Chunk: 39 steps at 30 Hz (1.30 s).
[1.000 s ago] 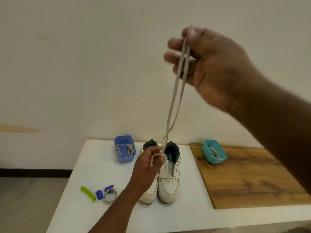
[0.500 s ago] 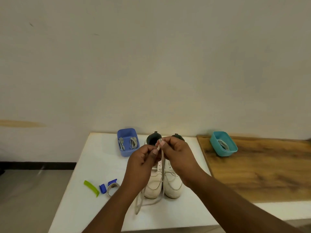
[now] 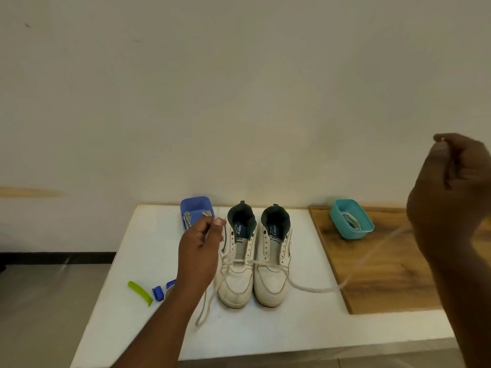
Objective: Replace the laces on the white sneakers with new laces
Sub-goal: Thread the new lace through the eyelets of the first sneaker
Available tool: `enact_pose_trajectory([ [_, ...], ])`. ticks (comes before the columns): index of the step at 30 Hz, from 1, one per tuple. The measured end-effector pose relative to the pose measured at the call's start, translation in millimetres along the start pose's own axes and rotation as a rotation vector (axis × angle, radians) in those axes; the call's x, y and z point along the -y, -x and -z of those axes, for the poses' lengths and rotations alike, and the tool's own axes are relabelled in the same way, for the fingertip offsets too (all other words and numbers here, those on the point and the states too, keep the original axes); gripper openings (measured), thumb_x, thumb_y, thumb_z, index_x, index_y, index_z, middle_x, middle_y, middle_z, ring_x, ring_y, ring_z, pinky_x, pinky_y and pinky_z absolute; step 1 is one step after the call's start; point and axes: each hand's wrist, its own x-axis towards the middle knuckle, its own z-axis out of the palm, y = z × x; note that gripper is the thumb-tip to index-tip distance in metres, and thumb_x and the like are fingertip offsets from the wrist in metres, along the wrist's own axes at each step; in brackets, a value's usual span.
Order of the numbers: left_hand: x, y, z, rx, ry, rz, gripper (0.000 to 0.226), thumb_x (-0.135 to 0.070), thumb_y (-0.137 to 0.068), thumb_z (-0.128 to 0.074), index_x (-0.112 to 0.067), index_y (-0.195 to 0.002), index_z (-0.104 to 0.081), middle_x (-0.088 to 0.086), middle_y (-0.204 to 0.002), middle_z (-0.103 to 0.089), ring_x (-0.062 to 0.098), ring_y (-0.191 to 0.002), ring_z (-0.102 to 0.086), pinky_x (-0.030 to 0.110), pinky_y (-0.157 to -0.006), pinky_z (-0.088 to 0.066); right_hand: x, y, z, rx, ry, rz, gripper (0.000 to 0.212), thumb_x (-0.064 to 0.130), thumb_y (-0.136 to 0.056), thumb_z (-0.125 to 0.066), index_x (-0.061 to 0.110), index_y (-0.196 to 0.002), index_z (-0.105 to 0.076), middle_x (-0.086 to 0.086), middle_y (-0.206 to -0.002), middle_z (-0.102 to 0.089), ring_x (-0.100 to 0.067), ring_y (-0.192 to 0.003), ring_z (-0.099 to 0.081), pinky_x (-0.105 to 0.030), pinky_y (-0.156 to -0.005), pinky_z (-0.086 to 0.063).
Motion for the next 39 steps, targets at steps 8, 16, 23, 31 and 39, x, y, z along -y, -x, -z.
enact_pose_trajectory([
  [8,29.9,-1.2,-9.0,0.144,-0.297,-0.007,0.022,-0.023,-0.099,-0.053,-0.039,-0.103,-0.069,-0.016,-0.091,-0.07,0.004,-0.078,-0.065,0.017,-0.065,-0.049,-30.2,152.9,-44.9,1.232,0.252,-0.146,0.011,0.034,-0.1,-0.059,0.036,-0.103,-0.07,0.013,-0.096,-0.07,-0.003,-0.082,-0.062,-0.029,-0.075,-0.053],
  [16,68.7,-9.9,-21.8,0.201,-0.585,-0.114,0.022,-0.042,-0.098,-0.056,-0.034,-0.111,-0.072,-0.01,-0.108,-0.059,0.001,-0.09,-0.056,0.009,-0.075,-0.037,-1.4,240.5,-86.0,1.191,0.127,-0.115,0.018,0.049,-0.1,-0.054,0.034,-0.094,-0.062,0.013,-0.088,-0.062,-0.005,-0.078,-0.057,-0.022,-0.074,-0.05],
  [23,77.1,-16.3,-44.2,0.144,-0.708,-0.158,0.02,-0.038,-0.097,-0.061,-0.032,-0.111,-0.073,-0.008,-0.107,-0.059,0.007,-0.095,-0.052,0.019,-0.078,-0.041,13.7,268.5,-108.9,1.119,0.156,-0.152,0.033,0.067,-0.092,-0.052,0.036,-0.098,-0.058,0.014,-0.092,-0.06,-0.008,-0.076,-0.058,-0.027,-0.072,-0.055],
  [31,89.3,-11.9,-51.1,0.165,-0.892,-0.131,0.009,-0.044,-0.084,-0.073,-0.044,-0.093,-0.075,-0.009,-0.139,-0.046,0.022,-0.129,-0.035,0.042,-0.1,-0.034,4.4,270.9,-111.1,1.113,0.142,-0.187,0.025,0.056,-0.093,-0.052,0.034,-0.088,-0.062,0.012,-0.078,-0.057,-0.008,-0.071,-0.054,-0.023,-0.065,-0.048],
  [39,93.7,-9.3,-56.3,0.186,-0.857,-0.067,0.007,-0.039,-0.087,-0.072,-0.046,-0.09,-0.074,-0.008,-0.144,-0.045,0.025,-0.14,-0.029,0.048,-0.112,-0.026,-2.3,270.5,-112.6,1.101,0.073,-0.237,0.022,0.049,-0.089,-0.058,0.029,-0.086,-0.067,0.008,-0.08,-0.064,-0.008,-0.074,-0.059,-0.029,-0.068,-0.053],
])
